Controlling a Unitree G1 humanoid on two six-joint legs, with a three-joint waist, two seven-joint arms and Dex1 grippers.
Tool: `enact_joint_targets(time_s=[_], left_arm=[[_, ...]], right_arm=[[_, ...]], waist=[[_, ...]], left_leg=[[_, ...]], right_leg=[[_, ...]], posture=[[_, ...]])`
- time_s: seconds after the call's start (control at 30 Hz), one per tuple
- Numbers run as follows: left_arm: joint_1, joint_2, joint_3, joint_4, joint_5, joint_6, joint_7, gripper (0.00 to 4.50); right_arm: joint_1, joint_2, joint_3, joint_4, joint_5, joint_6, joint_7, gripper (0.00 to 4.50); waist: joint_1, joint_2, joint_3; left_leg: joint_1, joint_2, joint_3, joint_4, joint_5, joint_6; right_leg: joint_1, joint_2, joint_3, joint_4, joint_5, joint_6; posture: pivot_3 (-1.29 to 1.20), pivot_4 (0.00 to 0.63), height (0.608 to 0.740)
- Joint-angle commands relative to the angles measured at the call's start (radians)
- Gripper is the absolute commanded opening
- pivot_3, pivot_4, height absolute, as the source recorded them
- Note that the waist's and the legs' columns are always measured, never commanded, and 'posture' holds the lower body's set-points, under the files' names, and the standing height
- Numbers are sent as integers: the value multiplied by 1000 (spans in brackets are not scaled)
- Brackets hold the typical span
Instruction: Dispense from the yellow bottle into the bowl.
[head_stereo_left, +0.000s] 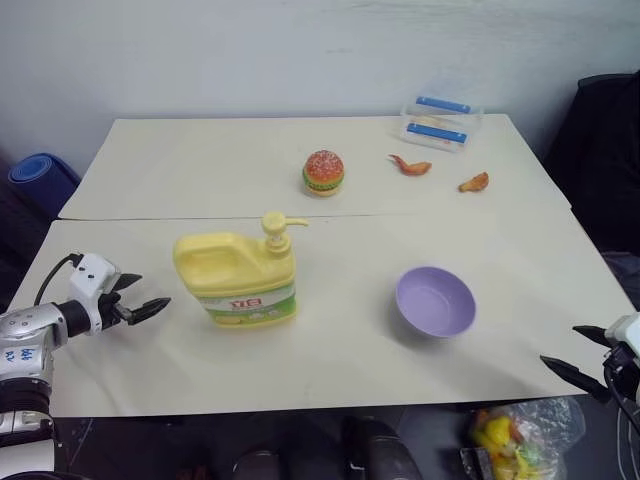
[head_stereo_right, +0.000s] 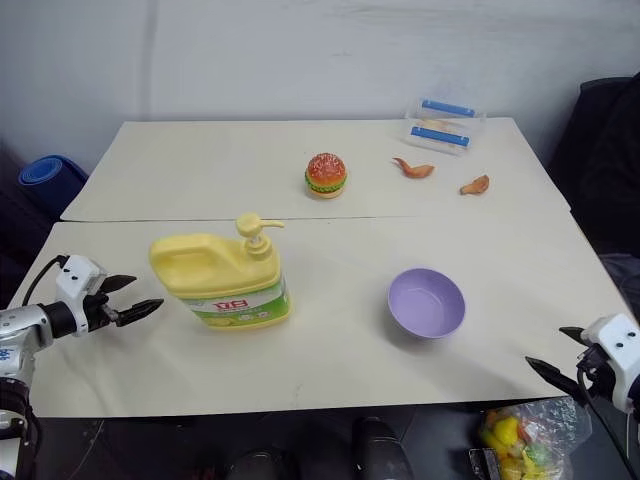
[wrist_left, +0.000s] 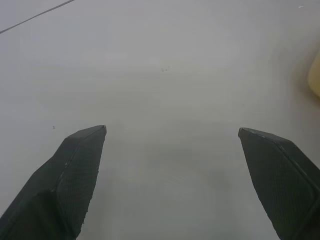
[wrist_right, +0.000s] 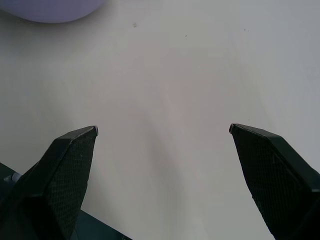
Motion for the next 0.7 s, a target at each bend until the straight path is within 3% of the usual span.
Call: enact_joint_targets(time_s=[0.03,0.23,0.47,0.7], left_arm=[[24,9,10,-40,-17,-5,-35,4500],[33,11,12,-58,-19,45,-42,4500],[-91,93,50,-53,-87,151,-150,4500],[-380,245,89,-315,-362,549,-398,4500]], right_arm=[[11,-5,-30,-22,2,-17,-5,4431],[25,-4,-32,-35,3,-13,-11,4431],[81,-16,-101,-188,100,121,24,4431],[114,-40,-171,-570,247,334,16,4431]], waist=[[-1,0,0],[0,0,0],[1,-1,0],[3,-5,0]], left_leg=[[0,0,0,0,0,0],[0,0,0,0,0,0],[0,0,0,1,0,0],[-3,0,-1,7,-1,0]], right_leg=[[0,0,0,0,0,0],[0,0,0,0,0,0],[0,0,0,0,0,0],[-1,5,-1,3,0,0]], posture=[[0,150,740],[0,150,740],[0,150,740],[0,150,740]])
